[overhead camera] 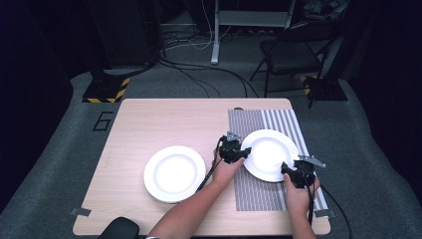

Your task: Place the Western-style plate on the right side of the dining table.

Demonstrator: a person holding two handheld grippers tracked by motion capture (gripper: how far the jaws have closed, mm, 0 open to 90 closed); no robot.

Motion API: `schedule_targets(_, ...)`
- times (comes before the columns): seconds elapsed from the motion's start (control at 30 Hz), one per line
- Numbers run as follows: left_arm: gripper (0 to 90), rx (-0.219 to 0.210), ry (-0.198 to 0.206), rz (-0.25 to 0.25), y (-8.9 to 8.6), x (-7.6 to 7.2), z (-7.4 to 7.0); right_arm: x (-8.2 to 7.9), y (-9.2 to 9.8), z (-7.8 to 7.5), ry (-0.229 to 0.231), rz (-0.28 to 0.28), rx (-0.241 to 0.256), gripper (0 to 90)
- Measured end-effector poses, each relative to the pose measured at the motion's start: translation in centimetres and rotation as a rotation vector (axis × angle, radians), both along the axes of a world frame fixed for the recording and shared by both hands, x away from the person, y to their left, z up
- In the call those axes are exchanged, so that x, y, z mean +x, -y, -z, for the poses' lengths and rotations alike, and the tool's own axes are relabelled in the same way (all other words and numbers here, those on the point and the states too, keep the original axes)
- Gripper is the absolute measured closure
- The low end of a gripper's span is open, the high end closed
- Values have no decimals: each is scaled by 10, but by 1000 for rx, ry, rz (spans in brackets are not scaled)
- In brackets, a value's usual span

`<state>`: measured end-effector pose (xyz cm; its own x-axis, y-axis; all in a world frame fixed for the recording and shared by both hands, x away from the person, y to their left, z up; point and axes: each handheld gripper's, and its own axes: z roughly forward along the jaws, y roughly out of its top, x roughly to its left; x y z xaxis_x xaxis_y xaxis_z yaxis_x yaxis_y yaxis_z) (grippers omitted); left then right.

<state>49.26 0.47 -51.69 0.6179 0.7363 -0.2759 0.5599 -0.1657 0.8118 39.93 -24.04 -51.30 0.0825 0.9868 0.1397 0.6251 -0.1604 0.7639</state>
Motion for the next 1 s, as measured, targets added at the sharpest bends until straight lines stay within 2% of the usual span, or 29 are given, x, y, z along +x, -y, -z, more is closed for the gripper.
schedule_targets(0.1, 579, 16, 21, 5, 0, 0, 0, 0, 0, 1, -5, 2, -9, 442)
schedule_targets(0.2, 579, 11, 11, -3, 1, 0, 0, 0, 1, 1, -13, 6, -11, 442)
schedule_targets(0.33, 567, 33, 16, -2, 2, 1, 2, 1, -1, 1, -8, 10, -13, 446)
schedule_targets(0.6, 556, 35, 6, -4, 2, 2, 5, 1, -2, 1, -4, 16, -22, 447)
schedule_targets(1.0, 541, 51, 24, 3, 3, 2, 5, 2, -3, 2, -3, 14, -24, 446)
